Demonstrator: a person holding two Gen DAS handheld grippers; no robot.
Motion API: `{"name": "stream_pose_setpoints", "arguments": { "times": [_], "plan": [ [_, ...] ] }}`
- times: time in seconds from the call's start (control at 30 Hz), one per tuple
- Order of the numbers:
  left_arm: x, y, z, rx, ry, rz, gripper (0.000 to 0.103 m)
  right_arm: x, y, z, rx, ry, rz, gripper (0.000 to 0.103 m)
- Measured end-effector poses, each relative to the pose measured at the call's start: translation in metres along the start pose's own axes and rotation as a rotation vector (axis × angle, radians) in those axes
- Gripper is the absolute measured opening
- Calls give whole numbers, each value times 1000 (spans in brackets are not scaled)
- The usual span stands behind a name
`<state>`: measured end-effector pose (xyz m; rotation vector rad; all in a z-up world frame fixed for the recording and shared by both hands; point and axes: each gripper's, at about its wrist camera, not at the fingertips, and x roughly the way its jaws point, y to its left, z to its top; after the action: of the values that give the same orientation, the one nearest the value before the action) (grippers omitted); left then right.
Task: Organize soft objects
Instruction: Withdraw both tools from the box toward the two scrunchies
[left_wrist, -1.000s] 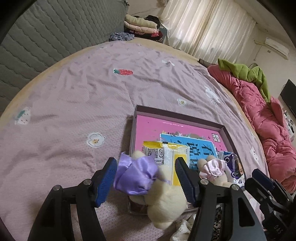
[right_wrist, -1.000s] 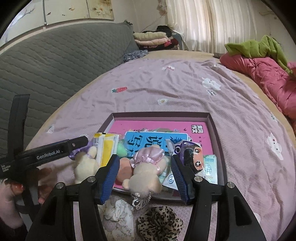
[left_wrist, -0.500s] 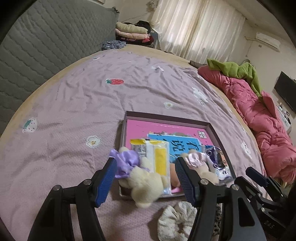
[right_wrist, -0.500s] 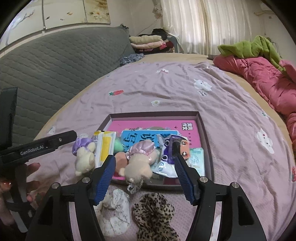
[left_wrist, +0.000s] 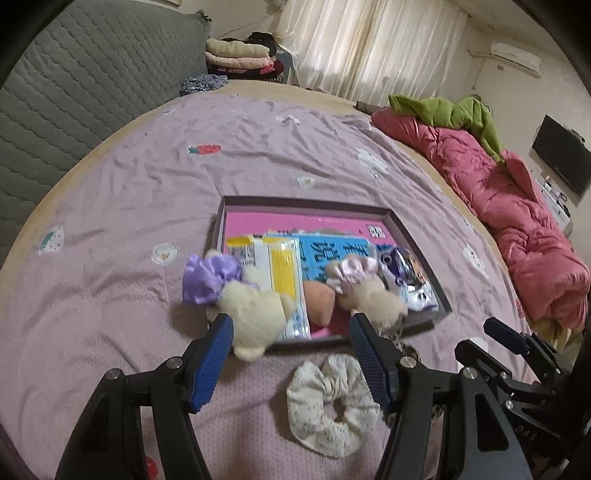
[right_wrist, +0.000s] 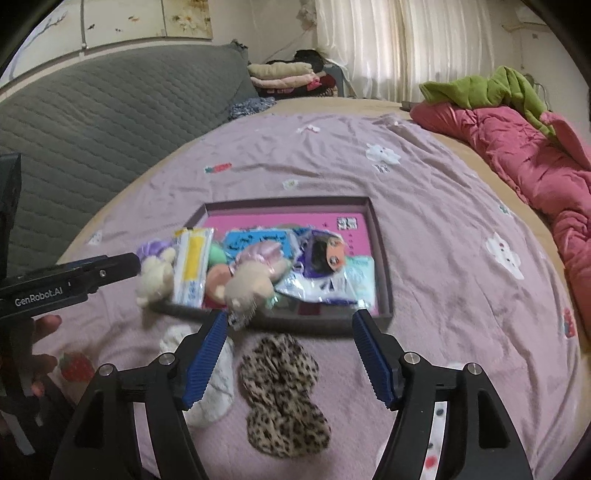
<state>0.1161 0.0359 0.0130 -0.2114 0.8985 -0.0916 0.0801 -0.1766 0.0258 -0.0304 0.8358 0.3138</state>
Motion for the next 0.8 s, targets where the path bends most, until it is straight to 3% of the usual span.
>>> {"name": "stream_pose_setpoints", "arguments": {
  "times": [0.4, 0.8],
  "plan": [
    [5, -13, -34, 21, 74, -23, 65, -5, -1, -30, -14, 48, 3, 73],
    [32, -21, -59, 15, 189, -55, 65, 17, -3, -53, -15, 131, 10, 73]
  ]
}}
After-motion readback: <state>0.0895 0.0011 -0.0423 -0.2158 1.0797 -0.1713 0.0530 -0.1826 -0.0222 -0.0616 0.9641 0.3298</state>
